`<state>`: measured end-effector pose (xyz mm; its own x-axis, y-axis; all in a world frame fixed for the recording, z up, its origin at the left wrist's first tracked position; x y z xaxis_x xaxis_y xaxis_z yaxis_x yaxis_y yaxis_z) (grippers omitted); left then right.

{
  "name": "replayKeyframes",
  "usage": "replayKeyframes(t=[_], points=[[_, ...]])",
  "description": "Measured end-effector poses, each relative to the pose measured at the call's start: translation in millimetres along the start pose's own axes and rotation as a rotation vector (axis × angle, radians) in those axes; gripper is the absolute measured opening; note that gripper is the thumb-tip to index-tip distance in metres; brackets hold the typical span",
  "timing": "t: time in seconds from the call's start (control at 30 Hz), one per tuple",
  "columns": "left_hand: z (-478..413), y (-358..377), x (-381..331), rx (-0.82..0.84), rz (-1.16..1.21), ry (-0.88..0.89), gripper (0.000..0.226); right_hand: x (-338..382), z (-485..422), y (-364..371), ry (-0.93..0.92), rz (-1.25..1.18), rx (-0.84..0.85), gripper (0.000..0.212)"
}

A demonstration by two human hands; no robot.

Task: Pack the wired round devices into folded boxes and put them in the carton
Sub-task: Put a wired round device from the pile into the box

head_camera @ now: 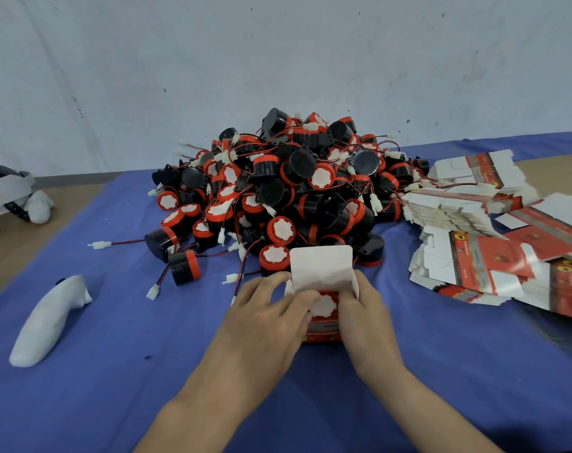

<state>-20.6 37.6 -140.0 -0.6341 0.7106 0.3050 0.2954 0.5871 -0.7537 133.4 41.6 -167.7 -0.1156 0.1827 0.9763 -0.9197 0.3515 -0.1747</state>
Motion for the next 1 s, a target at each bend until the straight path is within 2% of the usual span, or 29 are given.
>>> replayKeyframes(t=[0.2,0.3,0.37,0.47,0.53,0.57,0.63,0.7,0.8,0.87,1.0], points=[[1,2,-8,0.137,-0.018,0.010,0.043,0,2,0,-0.014,-0.013,0.001,0.024],[0,-6,-2,0.103,0.073,-0.023,0.044,0,3,-1,-0.030,-0.033,0.012,0.022],[2,-11,3,0.014,0.296,-0.144,0.040,-1,3,-3,-0.044,-0.019,0.034,0.023],[8,-16,15,-0.055,0.626,-0.509,0.029,-3,1,-5,-0.073,0.022,0.091,0.019],[13,-11,20,-0.051,0.734,-0.673,0.028,-2,0,-8,-0.095,0.045,0.146,0.015],[16,-8,21,-0.042,0.753,-0.700,0.032,-2,-1,-10,-0.106,0.042,0.190,0.023],[17,-4,21,-0.013,0.794,-0.715,0.027,-2,-1,-13,-0.106,-0.010,0.289,0.047],[16,-1,20,0.018,0.848,-0.710,0.020,-1,-4,-18,-0.042,-0.125,0.314,0.056],[15,2,19,0.044,0.860,-0.691,0.025,-2,-12,-28,0.026,-0.169,0.259,0.039],[15,4,19,0.025,0.881,-0.694,0.024,-4,-12,-31,-0.021,-0.108,0.279,0.030],[11,9,17,-0.014,0.949,-0.718,0.019,-6,-13,-32,-0.078,-0.054,0.311,0.024]])
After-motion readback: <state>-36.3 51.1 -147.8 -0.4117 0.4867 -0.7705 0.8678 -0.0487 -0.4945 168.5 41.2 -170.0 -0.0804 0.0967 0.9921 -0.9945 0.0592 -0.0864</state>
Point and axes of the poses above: each hand's wrist, its own z-axis away from the middle knuckle, its own y-axis out of the palm, x = y × z, the point moved 2 cm from there along -z, towards the middle knuckle, and after that the axes turned 9 degrees about y, right-handed, at the moved point
